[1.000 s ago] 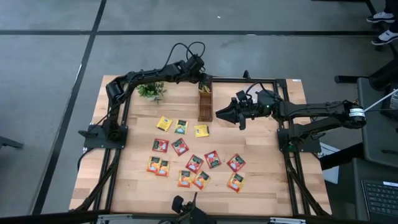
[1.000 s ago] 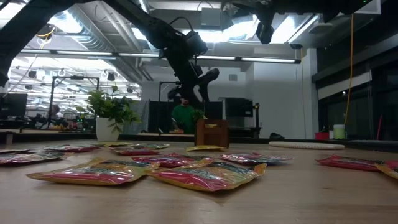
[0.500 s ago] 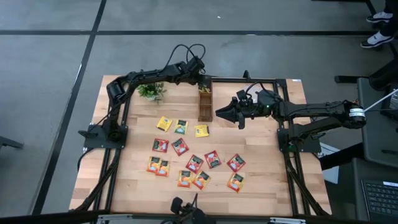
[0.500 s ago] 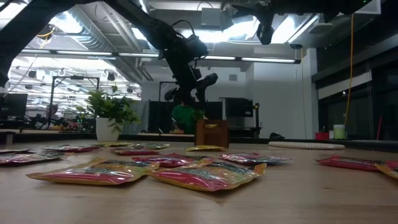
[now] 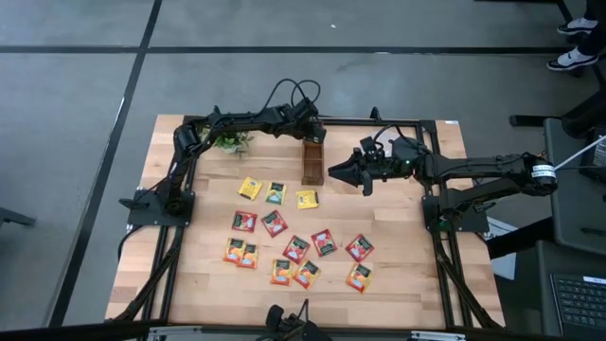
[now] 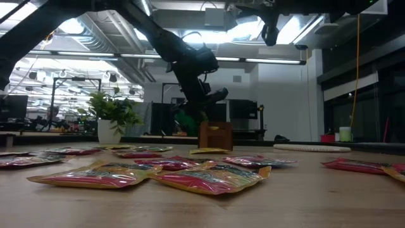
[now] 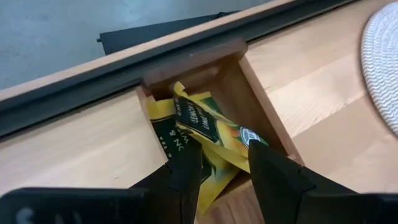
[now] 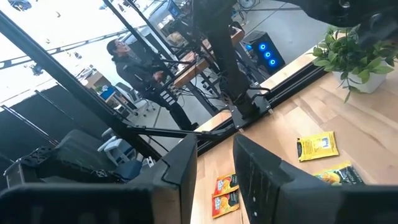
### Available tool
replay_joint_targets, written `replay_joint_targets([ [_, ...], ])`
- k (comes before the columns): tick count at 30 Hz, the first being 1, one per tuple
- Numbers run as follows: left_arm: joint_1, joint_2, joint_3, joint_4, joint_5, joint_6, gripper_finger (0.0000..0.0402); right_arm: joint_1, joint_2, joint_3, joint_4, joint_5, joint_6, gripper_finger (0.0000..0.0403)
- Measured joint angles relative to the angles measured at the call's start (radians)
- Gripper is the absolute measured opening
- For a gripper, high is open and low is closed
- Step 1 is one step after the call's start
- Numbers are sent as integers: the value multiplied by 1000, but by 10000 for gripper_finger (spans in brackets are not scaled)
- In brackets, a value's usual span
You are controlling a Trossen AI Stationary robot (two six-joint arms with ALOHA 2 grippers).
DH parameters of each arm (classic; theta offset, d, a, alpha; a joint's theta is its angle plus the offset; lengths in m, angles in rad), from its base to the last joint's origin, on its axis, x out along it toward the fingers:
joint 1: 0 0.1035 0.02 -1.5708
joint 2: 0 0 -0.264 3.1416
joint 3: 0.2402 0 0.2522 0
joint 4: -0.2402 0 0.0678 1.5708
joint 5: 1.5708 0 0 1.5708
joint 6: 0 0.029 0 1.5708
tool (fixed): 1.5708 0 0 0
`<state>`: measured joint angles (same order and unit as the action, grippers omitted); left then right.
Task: Pick & Place Tea
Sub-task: Put the yellow tea bag into the left section of the wooden organizer
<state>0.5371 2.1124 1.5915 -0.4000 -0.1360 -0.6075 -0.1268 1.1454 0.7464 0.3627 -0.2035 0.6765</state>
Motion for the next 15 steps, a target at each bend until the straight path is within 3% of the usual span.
replay_joint_targets([
  [8, 7, 0, 0, -1, 11, 0, 118, 0, 0, 0, 0, 1, 0, 106],
  [15, 7, 0, 0, 16, 22, 45, 17, 0, 0, 0, 0, 3, -3, 106],
])
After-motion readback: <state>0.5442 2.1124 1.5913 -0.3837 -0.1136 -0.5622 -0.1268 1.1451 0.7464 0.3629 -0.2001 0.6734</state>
